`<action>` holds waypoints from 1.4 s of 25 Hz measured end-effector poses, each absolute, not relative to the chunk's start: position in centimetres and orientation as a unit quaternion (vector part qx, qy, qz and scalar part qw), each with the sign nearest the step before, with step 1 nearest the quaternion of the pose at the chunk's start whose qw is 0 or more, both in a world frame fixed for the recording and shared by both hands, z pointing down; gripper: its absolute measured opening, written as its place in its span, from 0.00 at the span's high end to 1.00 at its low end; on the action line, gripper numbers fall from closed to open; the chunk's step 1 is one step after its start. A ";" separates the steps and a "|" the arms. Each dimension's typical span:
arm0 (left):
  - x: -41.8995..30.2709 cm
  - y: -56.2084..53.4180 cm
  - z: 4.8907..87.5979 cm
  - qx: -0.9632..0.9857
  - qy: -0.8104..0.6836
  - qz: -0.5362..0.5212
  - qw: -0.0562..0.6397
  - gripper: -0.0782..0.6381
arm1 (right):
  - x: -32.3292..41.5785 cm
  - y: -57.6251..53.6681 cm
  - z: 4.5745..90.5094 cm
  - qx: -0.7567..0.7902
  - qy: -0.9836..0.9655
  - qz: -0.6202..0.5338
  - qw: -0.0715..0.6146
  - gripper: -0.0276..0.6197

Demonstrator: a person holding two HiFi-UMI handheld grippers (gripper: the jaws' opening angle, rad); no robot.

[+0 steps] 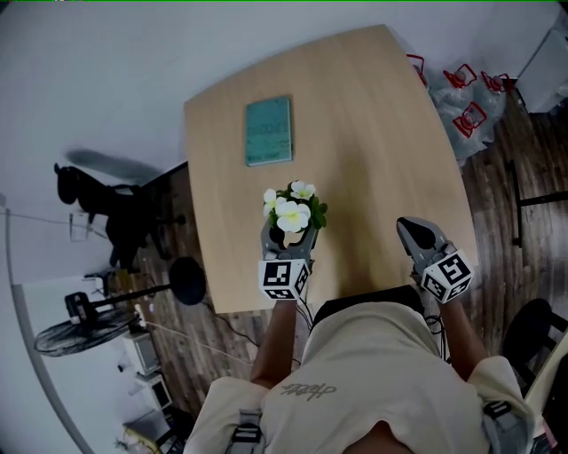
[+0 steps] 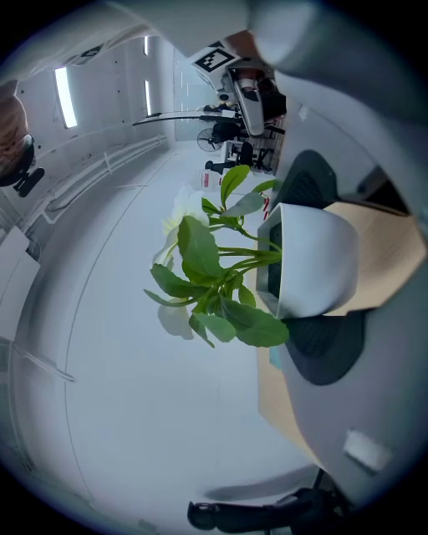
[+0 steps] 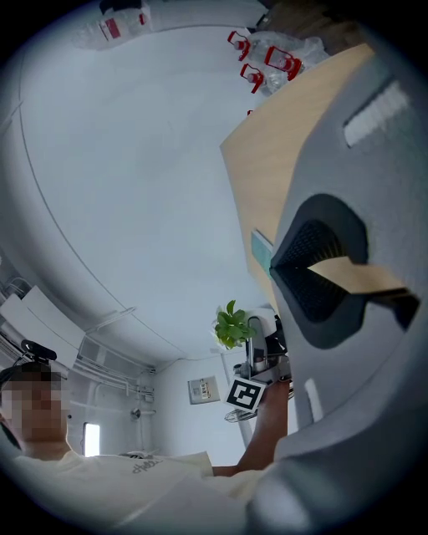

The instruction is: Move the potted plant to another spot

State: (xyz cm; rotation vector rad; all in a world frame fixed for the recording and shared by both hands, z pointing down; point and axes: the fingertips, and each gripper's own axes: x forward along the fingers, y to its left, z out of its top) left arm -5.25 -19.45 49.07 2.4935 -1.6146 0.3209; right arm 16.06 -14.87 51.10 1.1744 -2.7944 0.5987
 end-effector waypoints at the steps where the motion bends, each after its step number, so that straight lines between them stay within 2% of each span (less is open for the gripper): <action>1: -5.4 -19.5 49.2 0.833 -0.538 0.104 0.078 0.40 | 15.7 -14.8 50.8 0.381 -0.904 0.191 0.028 0.95; 12: -7.3 -20.2 49.9 0.857 -0.504 0.074 0.082 0.40 | 13.2 -14.4 48.1 0.420 -0.894 0.141 0.066 0.95; 23: -4.5 -20.5 50.3 0.867 -0.487 0.058 0.087 0.40 | 14.4 -13.4 47.9 0.430 -0.889 0.137 0.080 0.95; 31: -1.3 -20.2 49.8 0.856 -0.505 0.079 0.078 0.40 | 17.8 -13.6 48.6 0.397 -0.904 0.146 0.061 0.95; 35: 0.9 -19.8 49.8 0.845 -0.520 0.086 0.087 0.39 | 20.8 -13.9 49.2 0.380 -0.912 0.138 0.074 0.95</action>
